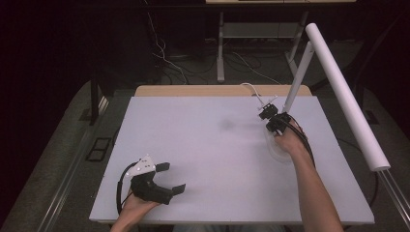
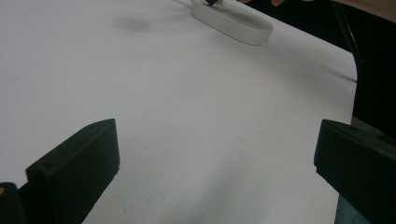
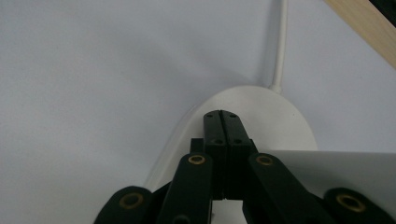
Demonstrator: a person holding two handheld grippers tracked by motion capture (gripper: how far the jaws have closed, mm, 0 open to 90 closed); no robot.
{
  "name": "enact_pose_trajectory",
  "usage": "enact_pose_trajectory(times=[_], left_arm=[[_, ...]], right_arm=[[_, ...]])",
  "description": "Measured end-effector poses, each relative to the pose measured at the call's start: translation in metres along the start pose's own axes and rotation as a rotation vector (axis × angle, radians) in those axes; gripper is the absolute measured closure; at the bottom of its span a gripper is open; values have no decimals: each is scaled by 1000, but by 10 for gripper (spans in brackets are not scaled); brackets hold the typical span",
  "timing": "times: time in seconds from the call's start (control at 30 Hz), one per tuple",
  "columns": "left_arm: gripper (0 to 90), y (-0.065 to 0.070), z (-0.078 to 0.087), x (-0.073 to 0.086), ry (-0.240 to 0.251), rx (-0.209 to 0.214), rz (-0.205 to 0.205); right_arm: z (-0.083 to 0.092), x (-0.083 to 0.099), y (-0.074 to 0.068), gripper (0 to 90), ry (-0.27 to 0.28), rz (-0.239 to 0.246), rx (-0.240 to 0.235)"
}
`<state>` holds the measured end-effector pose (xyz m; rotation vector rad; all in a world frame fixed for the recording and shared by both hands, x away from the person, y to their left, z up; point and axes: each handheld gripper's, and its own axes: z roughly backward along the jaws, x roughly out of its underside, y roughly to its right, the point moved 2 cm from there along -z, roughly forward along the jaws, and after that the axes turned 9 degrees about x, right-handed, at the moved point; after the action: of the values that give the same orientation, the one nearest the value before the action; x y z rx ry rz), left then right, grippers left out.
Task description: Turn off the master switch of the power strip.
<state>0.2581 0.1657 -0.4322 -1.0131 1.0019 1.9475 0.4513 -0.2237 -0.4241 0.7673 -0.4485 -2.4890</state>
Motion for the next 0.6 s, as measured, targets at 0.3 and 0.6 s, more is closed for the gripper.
enact_pose_trajectory(times=[0.3,0.6], left_arm=[[0,0,0,0,0,1,-1],[0,-1,0,0,1,1,5]], right_arm=[[0,3,0,897,10,-32,8],[1,3,8,895,14,-62,-4]])
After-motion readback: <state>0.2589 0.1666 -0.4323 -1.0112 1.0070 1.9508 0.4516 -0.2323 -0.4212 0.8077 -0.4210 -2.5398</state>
